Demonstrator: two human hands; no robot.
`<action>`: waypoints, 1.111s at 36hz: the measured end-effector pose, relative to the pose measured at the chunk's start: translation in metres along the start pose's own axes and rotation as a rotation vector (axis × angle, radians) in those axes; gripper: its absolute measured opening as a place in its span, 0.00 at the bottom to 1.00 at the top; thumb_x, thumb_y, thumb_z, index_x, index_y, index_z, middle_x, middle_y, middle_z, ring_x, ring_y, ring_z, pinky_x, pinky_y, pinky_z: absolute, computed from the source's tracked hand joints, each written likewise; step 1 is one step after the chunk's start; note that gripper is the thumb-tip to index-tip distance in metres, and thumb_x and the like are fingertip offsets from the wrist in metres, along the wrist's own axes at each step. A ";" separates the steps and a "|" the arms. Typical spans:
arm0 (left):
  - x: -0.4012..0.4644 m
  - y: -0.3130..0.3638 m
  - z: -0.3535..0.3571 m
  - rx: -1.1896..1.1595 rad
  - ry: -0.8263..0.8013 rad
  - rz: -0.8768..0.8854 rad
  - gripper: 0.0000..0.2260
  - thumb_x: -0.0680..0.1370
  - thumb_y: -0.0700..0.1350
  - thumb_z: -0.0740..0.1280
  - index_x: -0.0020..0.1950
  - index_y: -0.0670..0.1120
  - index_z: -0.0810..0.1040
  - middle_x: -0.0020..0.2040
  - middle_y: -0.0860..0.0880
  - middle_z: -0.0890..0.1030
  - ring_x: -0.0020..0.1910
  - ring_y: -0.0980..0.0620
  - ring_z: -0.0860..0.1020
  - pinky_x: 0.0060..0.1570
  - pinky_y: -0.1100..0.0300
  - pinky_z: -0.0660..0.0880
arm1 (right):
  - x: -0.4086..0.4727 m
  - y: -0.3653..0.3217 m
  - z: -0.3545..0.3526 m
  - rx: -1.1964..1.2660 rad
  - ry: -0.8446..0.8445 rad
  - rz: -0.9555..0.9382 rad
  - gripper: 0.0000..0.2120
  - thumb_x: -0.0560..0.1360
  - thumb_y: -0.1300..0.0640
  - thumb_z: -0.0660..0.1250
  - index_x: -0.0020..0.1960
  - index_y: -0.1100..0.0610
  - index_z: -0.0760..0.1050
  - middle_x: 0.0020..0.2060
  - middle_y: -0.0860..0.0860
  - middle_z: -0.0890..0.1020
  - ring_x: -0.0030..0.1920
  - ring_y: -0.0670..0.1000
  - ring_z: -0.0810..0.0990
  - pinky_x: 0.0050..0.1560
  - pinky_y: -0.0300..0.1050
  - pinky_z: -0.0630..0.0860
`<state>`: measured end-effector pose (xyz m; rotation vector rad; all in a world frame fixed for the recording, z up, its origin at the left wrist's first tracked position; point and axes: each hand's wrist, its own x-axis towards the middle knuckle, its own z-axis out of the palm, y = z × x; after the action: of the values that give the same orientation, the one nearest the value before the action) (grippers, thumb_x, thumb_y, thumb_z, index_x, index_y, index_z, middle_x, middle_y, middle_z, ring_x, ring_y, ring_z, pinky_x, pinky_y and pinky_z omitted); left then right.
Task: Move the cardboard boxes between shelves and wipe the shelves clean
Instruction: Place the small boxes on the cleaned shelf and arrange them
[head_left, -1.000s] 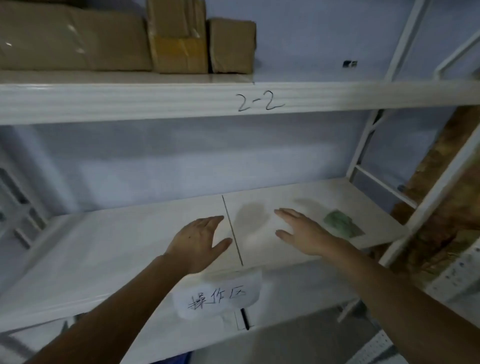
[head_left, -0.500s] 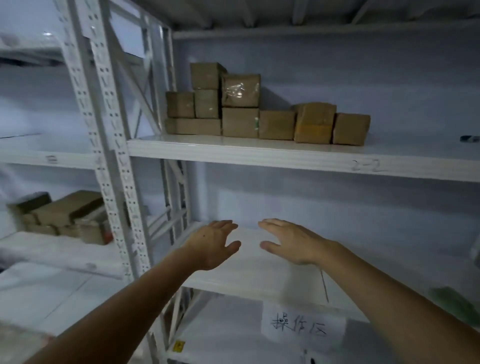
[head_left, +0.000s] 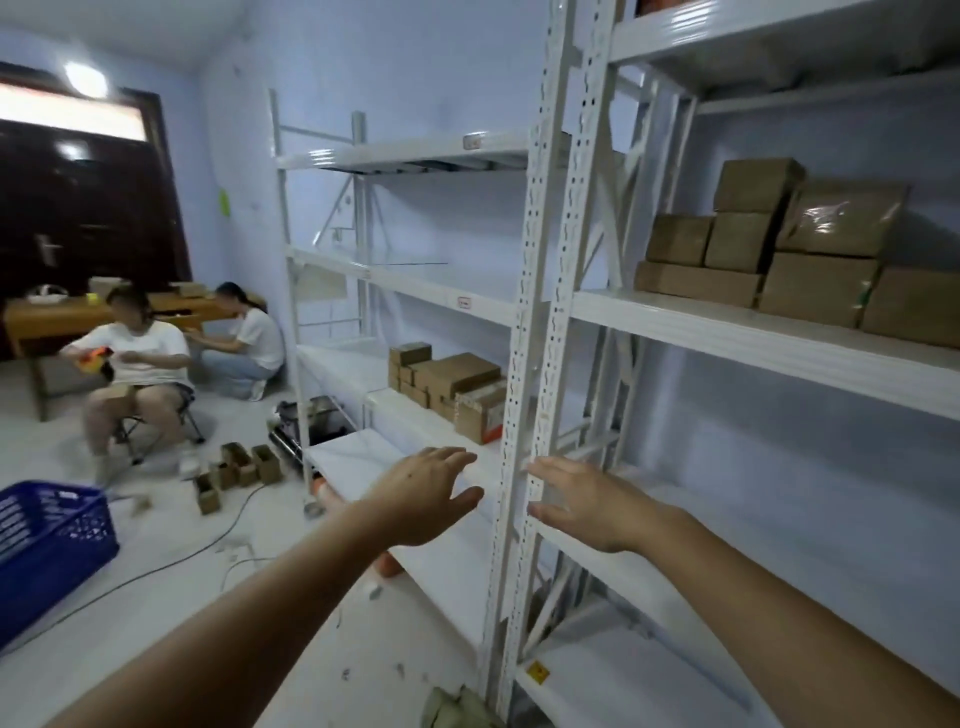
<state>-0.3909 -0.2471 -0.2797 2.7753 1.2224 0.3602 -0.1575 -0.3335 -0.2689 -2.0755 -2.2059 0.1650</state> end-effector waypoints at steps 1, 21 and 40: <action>-0.005 -0.013 -0.003 0.002 0.003 -0.027 0.28 0.83 0.62 0.57 0.81 0.52 0.63 0.80 0.52 0.66 0.78 0.50 0.65 0.76 0.51 0.62 | 0.011 -0.011 0.002 -0.006 0.002 -0.024 0.33 0.82 0.37 0.58 0.82 0.48 0.56 0.82 0.46 0.58 0.80 0.48 0.58 0.78 0.48 0.58; 0.006 -0.238 -0.033 0.018 -0.003 -0.137 0.29 0.83 0.64 0.56 0.80 0.52 0.63 0.80 0.52 0.66 0.79 0.50 0.63 0.78 0.49 0.61 | 0.214 -0.157 0.036 0.003 -0.002 -0.117 0.31 0.83 0.39 0.58 0.82 0.47 0.55 0.82 0.45 0.57 0.80 0.47 0.57 0.77 0.46 0.57; 0.168 -0.383 -0.006 0.019 -0.066 -0.176 0.29 0.83 0.64 0.55 0.81 0.53 0.61 0.81 0.53 0.63 0.80 0.51 0.60 0.79 0.50 0.59 | 0.445 -0.130 0.072 0.064 -0.010 -0.139 0.31 0.83 0.38 0.57 0.82 0.45 0.55 0.81 0.44 0.58 0.80 0.46 0.56 0.79 0.51 0.59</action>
<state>-0.5574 0.1357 -0.3110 2.6448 1.4462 0.2420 -0.3240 0.1027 -0.3180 -1.8861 -2.3086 0.2308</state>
